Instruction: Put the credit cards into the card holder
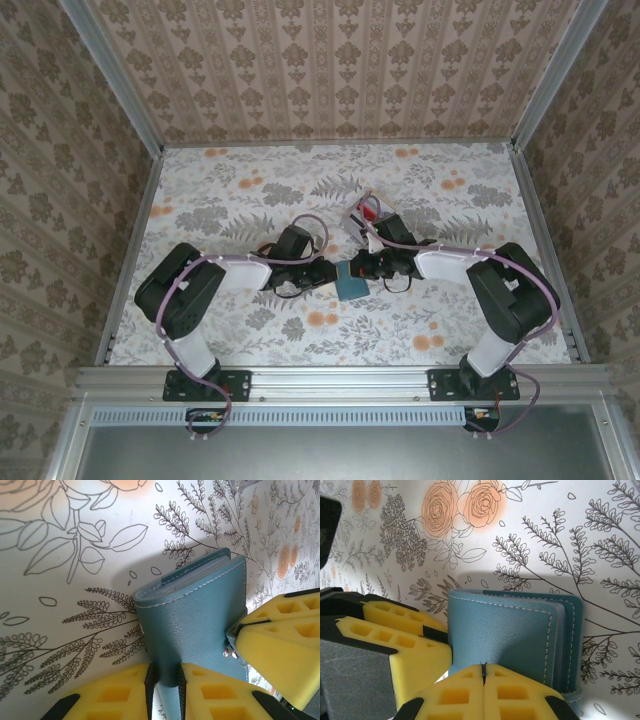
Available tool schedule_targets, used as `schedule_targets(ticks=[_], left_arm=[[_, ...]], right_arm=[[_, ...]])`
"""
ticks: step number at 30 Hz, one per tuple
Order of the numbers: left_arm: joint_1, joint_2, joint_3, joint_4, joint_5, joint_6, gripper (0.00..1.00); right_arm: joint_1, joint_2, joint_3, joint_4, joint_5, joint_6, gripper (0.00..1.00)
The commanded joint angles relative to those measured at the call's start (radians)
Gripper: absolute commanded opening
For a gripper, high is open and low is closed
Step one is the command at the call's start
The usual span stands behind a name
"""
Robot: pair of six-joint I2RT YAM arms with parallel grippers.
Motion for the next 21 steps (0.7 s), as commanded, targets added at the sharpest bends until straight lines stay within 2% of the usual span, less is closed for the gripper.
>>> schedule_targets(ticks=[1,7,21], left_arm=[[-0.009,0.022,0.03,-0.028,-0.004,0.002,0.22],[-0.007,0.027,0.042,-0.035,-0.008,0.007,0.23],[-0.011,0.045,0.058,-0.029,0.002,0.005,0.23]], right_arm=[[0.0,-0.01,-0.003,-0.068,0.041,-0.046,0.03],[0.003,-0.031,0.012,-0.127,0.032,-0.083,0.03],[0.048,-0.032,0.004,-0.07,0.083,-0.068,0.04]])
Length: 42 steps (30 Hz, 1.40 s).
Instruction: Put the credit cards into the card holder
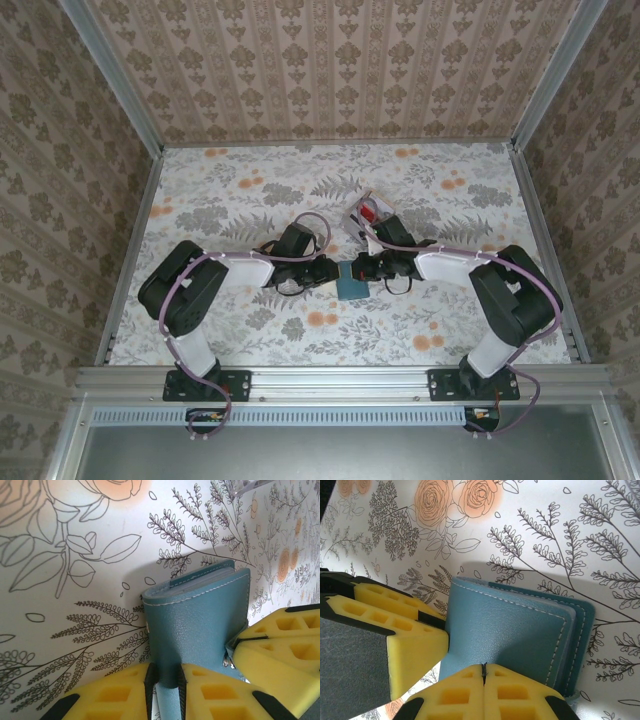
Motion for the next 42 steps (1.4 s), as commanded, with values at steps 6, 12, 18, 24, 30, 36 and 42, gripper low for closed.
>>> schedule_targets(ticks=[6,12,18,24,30,36,42], left_arm=[[-0.011,0.013,0.022,-0.011,-0.005,0.008,0.23],[-0.013,0.008,0.016,-0.007,-0.01,0.004,0.23],[-0.016,0.003,0.02,-0.018,-0.013,0.008,0.23],[-0.015,-0.003,0.014,-0.017,-0.018,0.007,0.23],[-0.015,-0.003,0.006,-0.006,-0.023,0.003,0.23],[-0.015,0.003,0.011,-0.005,-0.018,0.005,0.23],[-0.015,0.008,0.015,-0.001,-0.012,0.004,0.23]], right_arm=[[0.04,-0.036,0.011,-0.051,0.085,-0.039,0.03],[0.046,-0.069,0.026,-0.087,0.141,-0.061,0.04],[0.033,-0.098,0.028,-0.053,0.085,-0.019,0.04],[0.033,-0.077,0.021,-0.031,0.08,-0.019,0.04],[0.034,-0.054,0.028,-0.037,0.051,-0.019,0.04],[0.041,-0.039,0.014,-0.049,0.076,-0.033,0.04],[0.044,-0.015,0.008,-0.024,0.072,-0.03,0.04]])
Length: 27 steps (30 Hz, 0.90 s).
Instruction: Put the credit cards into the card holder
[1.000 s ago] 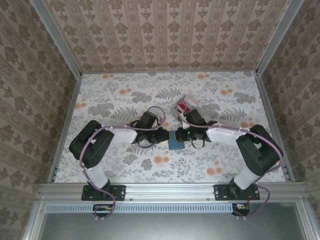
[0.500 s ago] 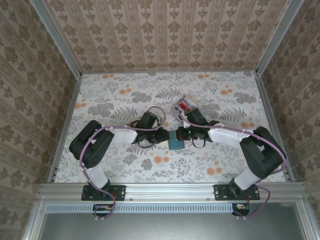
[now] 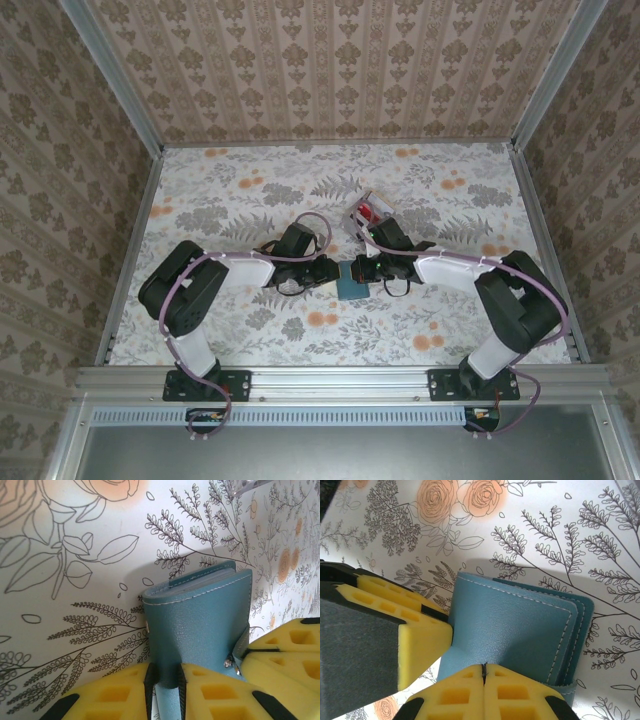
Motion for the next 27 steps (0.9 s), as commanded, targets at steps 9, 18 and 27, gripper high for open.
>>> schedule_targets(ticks=[9,18,27], left_arm=[[-0.011,0.004,0.008,0.003,-0.01,0.001,0.23],[-0.015,0.022,0.022,0.009,-0.001,0.003,0.23],[-0.018,0.014,0.014,0.013,-0.007,0.003,0.23]], right_arm=[[0.028,0.021,-0.01,0.006,0.002,-0.006,0.04],[0.048,-0.005,-0.08,0.049,0.042,0.021,0.04],[0.058,-0.035,-0.165,0.086,0.107,0.027,0.03]])
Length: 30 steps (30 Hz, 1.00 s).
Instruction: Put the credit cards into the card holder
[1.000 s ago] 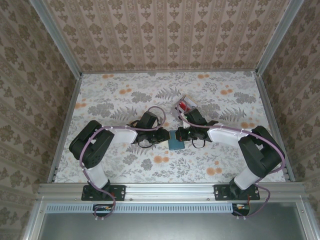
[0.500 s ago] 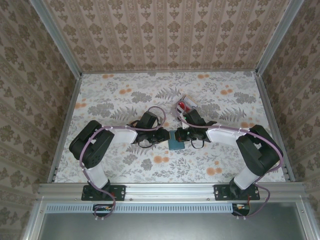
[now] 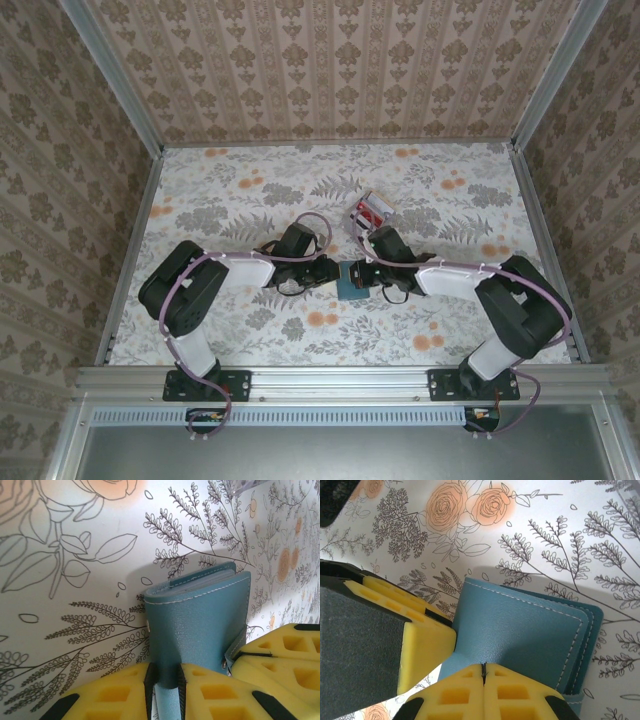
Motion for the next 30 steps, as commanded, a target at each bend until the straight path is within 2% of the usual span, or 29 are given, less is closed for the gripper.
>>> schedule_targets(ticks=[1,11,19,25,30], left_arm=[[-0.016,0.013,0.014,0.014,-0.005,0.003,0.23],[-0.028,0.006,0.019,0.019,-0.009,0.008,0.23],[-0.036,-0.021,0.008,0.011,-0.022,0.015,0.23],[-0.049,-0.025,0.011,0.009,-0.03,0.018,0.23],[-0.058,-0.025,0.019,0.008,-0.031,0.024,0.23]], right_arm=[[0.015,0.0,-0.061,-0.088,0.039,0.008,0.03],[0.026,-0.021,-0.145,-0.012,0.095,-0.019,0.03],[0.081,-0.046,-0.24,0.067,0.168,-0.051,0.03],[0.106,-0.11,-0.28,0.06,0.21,-0.044,0.02],[0.129,-0.089,-0.272,0.055,0.222,-0.046,0.01]])
